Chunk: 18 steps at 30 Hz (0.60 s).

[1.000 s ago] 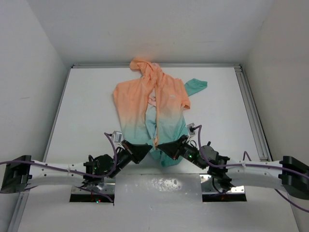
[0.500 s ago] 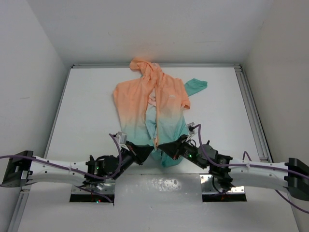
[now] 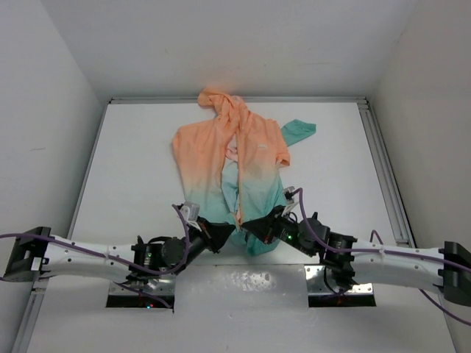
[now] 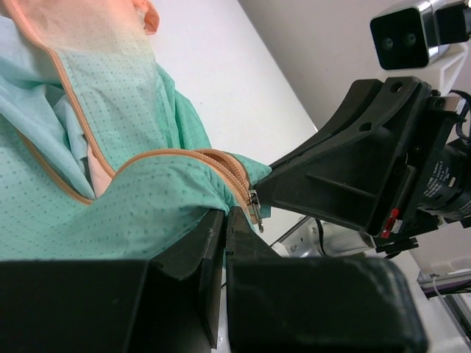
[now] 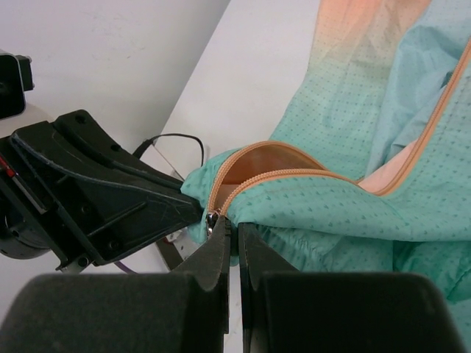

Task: Zip up the jacket

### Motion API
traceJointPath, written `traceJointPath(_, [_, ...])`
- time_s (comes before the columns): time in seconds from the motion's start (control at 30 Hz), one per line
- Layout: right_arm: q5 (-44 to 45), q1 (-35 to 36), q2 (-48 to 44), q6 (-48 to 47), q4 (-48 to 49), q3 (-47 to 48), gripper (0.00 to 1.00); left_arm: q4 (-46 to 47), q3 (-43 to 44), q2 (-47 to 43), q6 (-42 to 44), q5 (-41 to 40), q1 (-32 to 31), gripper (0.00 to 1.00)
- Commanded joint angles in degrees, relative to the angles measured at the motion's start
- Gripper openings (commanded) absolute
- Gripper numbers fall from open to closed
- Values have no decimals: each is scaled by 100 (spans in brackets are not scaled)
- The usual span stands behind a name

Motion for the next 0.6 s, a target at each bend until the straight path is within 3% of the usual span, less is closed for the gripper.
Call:
traceJointPath(0.0, [116,44,-120,-7,-104,328,0,-126,280,13,92,88,-93,0])
traceJointPath(0.57, [19,114,-42,46,-754,706,0,-961,623,92,198,114,-93,0])
